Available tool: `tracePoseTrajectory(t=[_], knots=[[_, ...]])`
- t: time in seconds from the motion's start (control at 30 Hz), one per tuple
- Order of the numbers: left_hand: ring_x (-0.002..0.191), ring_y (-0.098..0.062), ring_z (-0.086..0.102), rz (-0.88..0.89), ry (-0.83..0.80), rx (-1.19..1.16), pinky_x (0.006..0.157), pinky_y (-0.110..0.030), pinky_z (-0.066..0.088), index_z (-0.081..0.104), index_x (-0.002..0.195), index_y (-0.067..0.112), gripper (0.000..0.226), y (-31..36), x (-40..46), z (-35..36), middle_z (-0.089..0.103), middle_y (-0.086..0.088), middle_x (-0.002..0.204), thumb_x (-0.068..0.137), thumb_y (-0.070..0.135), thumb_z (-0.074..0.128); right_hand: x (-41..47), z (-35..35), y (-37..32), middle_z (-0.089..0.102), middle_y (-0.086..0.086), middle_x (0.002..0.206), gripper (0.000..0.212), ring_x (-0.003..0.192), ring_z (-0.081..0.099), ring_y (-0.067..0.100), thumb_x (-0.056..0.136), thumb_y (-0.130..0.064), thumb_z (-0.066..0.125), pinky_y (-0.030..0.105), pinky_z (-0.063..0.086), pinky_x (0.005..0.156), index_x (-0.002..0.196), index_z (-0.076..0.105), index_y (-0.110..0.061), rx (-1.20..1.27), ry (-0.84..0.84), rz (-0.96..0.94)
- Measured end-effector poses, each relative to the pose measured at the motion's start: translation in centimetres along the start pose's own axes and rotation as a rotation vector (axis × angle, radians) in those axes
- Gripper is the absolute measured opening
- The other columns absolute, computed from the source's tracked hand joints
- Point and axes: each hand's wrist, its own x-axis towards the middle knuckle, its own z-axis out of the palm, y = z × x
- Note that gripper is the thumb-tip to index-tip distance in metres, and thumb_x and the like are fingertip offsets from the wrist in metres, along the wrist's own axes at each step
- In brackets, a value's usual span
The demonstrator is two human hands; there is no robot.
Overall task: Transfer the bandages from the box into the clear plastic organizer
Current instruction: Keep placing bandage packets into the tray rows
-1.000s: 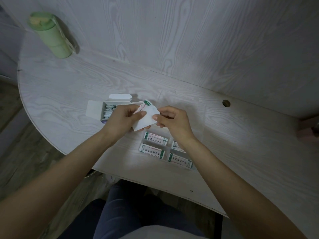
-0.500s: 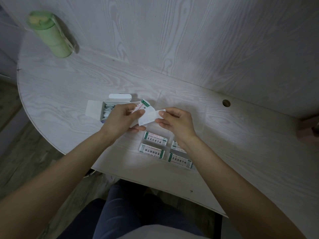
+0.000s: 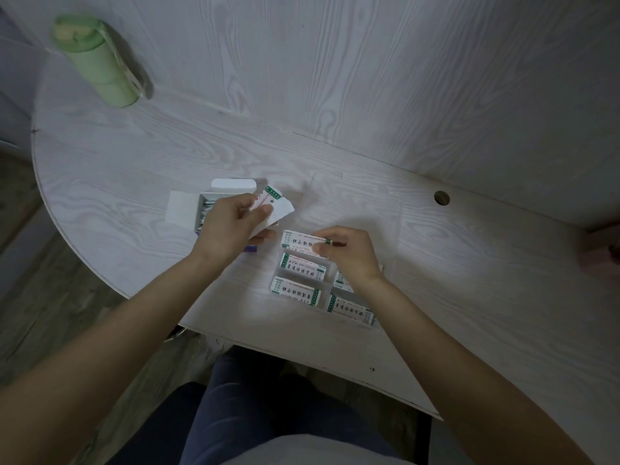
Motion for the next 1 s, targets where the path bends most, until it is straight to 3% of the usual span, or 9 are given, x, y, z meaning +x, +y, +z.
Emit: tracePoseTrajectory(t=[0.1,0.3,0.43,0.53,0.8,1.0], knots=[[0.061,-0.010,0.070,-0.005,-0.005,0.004,0.070,-0.037,0.057,0.062,0.096,0.008,0.011,-0.1,0.0,0.0,0.069,-0.007,0.089,0.094,0.015,0.055,-0.4,0.2,0.9,0.069,0.002,0.106,0.021,0.097,0.058,0.010,0.082,-0.005,0.070,0.021,0.044,0.088,0.103,0.072,-0.011,-0.165,0.043,-0.024],[0.065,-0.015,0.071,-0.009,-0.048,-0.003,0.077,-0.049,0.055,0.063,0.085,0.019,0.011,-0.2,-0.2,0.0,0.069,-0.010,0.094,0.094,0.017,0.056,-0.6,1.2,1.7,0.070,0.006,0.103,0.016,0.089,0.059,0.009,0.088,-0.005,0.063,0.007,0.036,0.074,0.101,0.072,-0.005,-0.478,0.021,-0.167],[0.066,-0.015,0.072,0.007,-0.045,0.002,0.077,-0.052,0.055,0.063,0.086,0.018,0.011,-0.1,-0.4,0.2,0.070,-0.008,0.093,0.094,0.017,0.056,-0.7,1.9,1.9,0.064,0.005,0.098,0.015,0.093,0.058,0.017,0.092,-0.012,0.058,0.026,0.046,0.070,0.096,0.072,-0.011,-0.706,0.007,-0.258],[0.066,-0.015,0.071,0.009,-0.032,-0.005,0.078,-0.052,0.055,0.063,0.088,0.018,0.010,0.0,-0.4,0.1,0.070,-0.008,0.091,0.094,0.017,0.055,-1.1,2.3,1.8,0.061,0.000,0.097,0.019,0.100,0.047,0.017,0.095,-0.016,0.052,0.026,0.036,0.063,0.097,0.070,-0.016,-0.940,0.008,-0.336],[0.066,-0.016,0.070,0.012,-0.022,-0.005,0.078,-0.048,0.056,0.062,0.102,0.000,0.018,-0.1,-0.3,-0.2,0.069,-0.011,0.093,0.094,0.014,0.055,-1.3,2.7,1.5,0.056,0.004,0.114,0.024,0.108,0.048,0.020,0.098,-0.022,0.048,0.032,0.045,0.070,0.110,0.065,-0.010,-1.044,0.012,-0.334],[0.068,-0.017,0.071,0.027,-0.034,-0.006,0.079,-0.049,0.056,0.064,0.089,0.014,0.010,-0.3,-0.2,-0.3,0.070,-0.010,0.095,0.094,0.016,0.056,-1.0,3.1,1.4,0.055,0.005,0.109,0.026,0.103,0.051,0.021,0.097,-0.025,0.049,0.029,0.042,0.069,0.106,0.068,-0.010,-1.040,-0.024,-0.278]])
